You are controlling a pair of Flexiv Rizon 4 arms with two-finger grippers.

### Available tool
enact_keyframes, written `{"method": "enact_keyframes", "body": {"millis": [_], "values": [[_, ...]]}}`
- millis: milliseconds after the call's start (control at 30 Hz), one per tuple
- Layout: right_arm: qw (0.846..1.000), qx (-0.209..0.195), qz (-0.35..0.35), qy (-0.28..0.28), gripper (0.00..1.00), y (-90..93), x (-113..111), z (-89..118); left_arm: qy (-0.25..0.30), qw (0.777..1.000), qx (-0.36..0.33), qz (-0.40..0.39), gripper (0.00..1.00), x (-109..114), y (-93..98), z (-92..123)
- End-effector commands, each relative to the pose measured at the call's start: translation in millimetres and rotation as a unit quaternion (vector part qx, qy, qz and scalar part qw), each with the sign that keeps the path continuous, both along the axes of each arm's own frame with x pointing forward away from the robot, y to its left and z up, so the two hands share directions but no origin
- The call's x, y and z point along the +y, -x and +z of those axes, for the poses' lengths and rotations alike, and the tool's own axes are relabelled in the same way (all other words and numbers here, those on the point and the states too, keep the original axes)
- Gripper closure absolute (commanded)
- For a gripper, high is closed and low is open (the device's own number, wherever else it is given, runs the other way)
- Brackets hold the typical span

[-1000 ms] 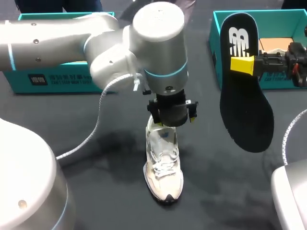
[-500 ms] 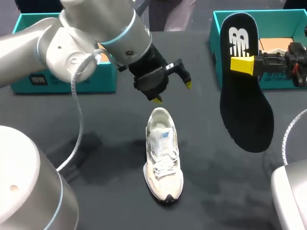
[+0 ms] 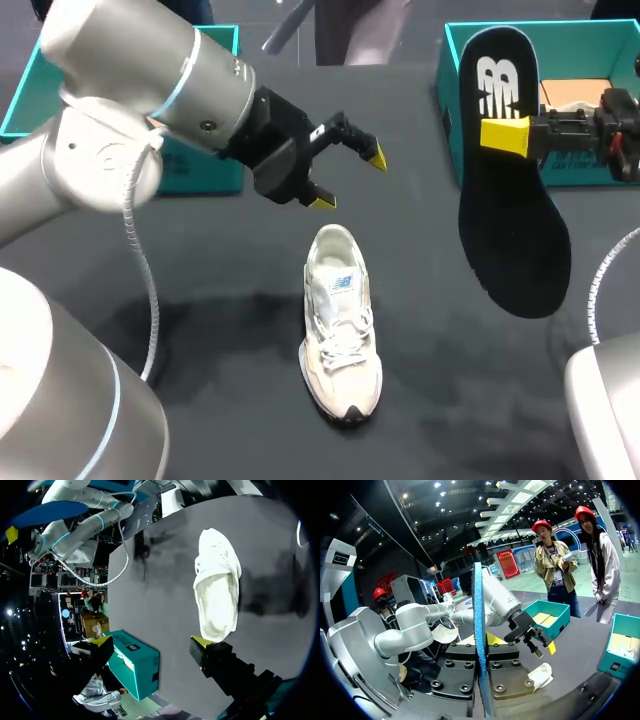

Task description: Take the shoe out of the shoebox, open the shoe tongue, remove and reinsert the insole, then place the shoe into the shoebox

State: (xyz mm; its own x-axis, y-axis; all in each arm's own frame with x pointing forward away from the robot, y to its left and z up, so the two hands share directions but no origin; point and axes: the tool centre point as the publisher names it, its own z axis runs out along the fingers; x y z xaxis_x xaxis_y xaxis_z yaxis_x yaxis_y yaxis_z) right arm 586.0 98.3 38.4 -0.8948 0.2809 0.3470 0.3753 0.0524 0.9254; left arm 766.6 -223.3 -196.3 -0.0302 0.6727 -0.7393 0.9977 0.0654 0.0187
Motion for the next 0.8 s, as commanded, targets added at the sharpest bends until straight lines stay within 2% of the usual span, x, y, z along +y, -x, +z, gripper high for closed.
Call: {"method": "enact_keyframes", "body": {"millis": [33,233,467,800], "values": [[1.000,0.001,-0.002,0.002,1.00,0.1,6,3,0.085,0.996,-0.011,-0.009,0.00,4,4.0,-3],[1.000,0.001,-0.002,0.002,1.00,0.1,6,3,0.155,0.987,-0.026,-0.027,0.00,3,-0.7,10],[1.000,0.001,-0.002,0.002,1.00,0.1,6,3,0.196,0.979,-0.047,-0.041,0.00,-5,-8.9,20],[0.997,0.066,0.028,-0.019,1.00,-52.2,-5,6,0.266,0.960,-0.076,-0.048,0.00,-8,-21.5,34]]}}
